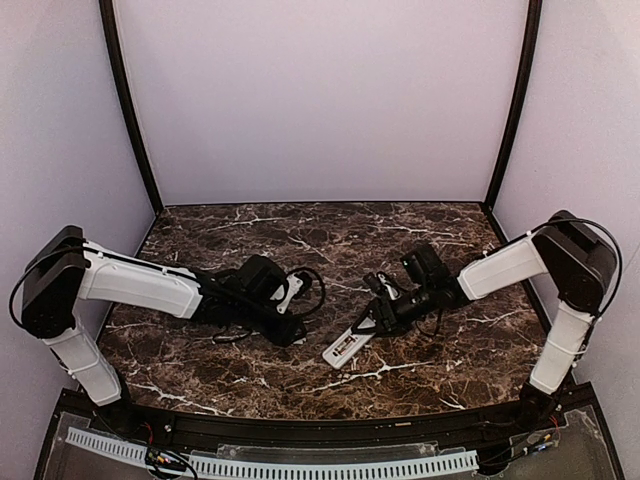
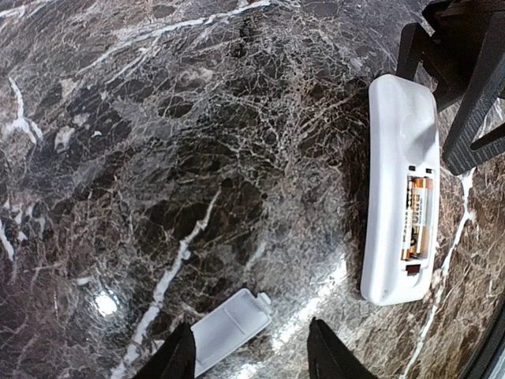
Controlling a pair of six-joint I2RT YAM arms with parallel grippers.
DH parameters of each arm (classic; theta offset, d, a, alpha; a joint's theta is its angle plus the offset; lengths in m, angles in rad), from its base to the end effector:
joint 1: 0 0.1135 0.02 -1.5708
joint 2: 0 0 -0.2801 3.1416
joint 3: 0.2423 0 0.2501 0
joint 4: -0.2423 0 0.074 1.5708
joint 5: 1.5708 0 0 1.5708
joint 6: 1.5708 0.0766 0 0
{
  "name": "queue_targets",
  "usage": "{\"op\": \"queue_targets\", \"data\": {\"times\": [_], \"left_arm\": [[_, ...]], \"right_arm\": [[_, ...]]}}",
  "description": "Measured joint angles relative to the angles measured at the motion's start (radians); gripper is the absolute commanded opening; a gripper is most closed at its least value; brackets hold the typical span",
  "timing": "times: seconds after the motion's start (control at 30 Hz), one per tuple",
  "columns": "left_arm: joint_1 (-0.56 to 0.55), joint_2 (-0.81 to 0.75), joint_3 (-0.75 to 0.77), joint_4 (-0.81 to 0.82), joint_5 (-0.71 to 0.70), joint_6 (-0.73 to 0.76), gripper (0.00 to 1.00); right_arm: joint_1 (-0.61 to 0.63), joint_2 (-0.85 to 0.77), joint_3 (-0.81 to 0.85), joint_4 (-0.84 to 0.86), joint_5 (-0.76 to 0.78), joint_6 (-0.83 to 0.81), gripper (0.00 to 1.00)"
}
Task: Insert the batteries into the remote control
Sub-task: Place the remote control without the battery cover at the center of the board, then pick up the battery cover from the center of the board.
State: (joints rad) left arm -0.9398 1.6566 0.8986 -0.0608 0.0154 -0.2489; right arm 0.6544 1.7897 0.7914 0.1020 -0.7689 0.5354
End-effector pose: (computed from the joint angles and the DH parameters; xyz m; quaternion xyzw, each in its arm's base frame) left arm 0.2141 -0.2950 0.1593 0.3176 0.8742 -0.2116 0.3002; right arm 0.2400 0.2513 0.1146 -0.1759 0.8659 0.4650 0.0557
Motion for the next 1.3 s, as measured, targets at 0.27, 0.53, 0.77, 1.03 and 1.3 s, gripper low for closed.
{"op": "queue_targets", "data": {"times": [0.27,0.53,0.77,1.03,1.3], "left_arm": [[0.000,0.042,0.014,-0.001,0.040,-0.024,0.36],[0.000,0.071,0.041,-0.001,0.058,-0.043,0.29],[0.000,0.108,0.069,-0.007,0.063,-0.072,0.22],[0.000,0.140,0.083,-0.031,0.076,-0.089,0.14],[-0.002,0.158,0.112,-0.065,0.076,-0.088,0.04]], "right_arm": [[-0.004,-0.050,0.047,-0.129,0.134,-0.077,0.89],[-0.009,-0.078,0.053,-0.187,0.208,-0.108,0.88],[-0.026,-0.134,0.040,-0.240,0.269,-0.130,0.86],[-0.036,-0.142,0.038,-0.249,0.272,-0.146,0.86],[-0.036,-0.142,0.037,-0.249,0.264,-0.156,0.85]]}}
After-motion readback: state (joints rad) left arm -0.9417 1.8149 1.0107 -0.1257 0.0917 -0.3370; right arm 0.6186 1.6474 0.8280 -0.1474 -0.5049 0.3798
